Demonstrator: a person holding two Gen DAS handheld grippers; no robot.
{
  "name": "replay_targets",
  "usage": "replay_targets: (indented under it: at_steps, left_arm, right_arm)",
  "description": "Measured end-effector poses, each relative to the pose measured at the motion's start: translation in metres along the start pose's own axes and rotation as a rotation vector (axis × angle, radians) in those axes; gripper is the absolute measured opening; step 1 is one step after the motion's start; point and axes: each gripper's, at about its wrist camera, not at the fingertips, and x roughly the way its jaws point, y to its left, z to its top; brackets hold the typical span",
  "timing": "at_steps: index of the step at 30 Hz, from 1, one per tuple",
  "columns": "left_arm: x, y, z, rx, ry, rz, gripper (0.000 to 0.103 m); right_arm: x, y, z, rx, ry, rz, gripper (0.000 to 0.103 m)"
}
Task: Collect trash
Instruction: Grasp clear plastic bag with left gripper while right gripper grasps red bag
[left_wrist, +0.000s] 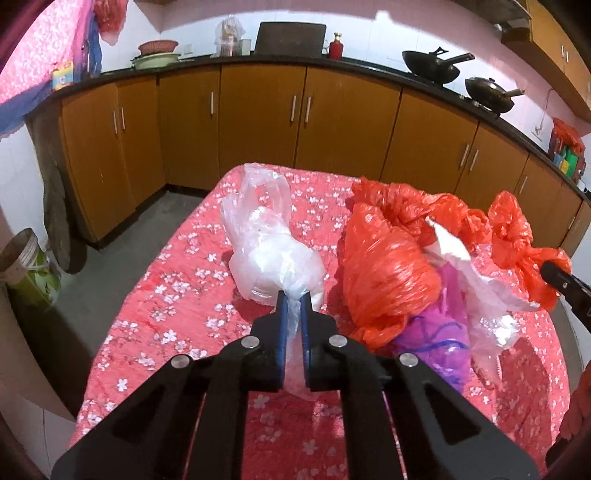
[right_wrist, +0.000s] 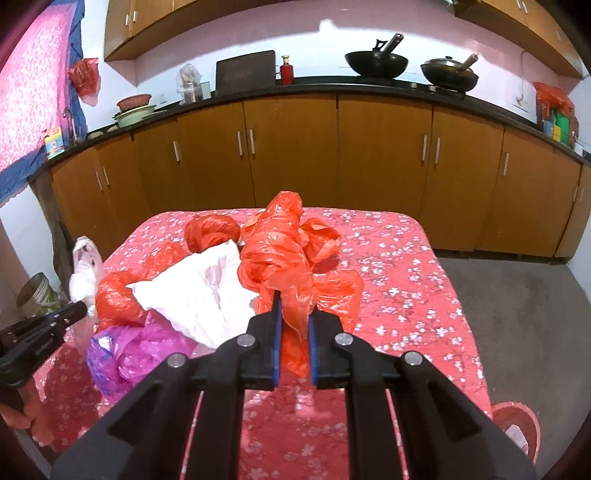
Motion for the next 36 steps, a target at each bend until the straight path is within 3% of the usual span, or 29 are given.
replay_targets:
  at_steps: [9,16,36]
  left_arm:
    - [-0.023,-0.018,0.015,0.036,-0.078,-0.009,0.007]
    - [-0.037,-0.044,0.02,0.082,-0.114,-0.057,0.007]
    - [-0.061,-0.153,0.006,0.213,-0.124,-0.224,0.007]
  right_arm:
    - [-0.013,-0.02,0.0,0.033,-0.02,-0.021,0.012]
    - [-0.026,-0.035,-0.003,0.058,-0.036,-0.038,0.012]
    - [-0.084,-0.129,-0.031,0.171,-0.079,-0.166,0.012]
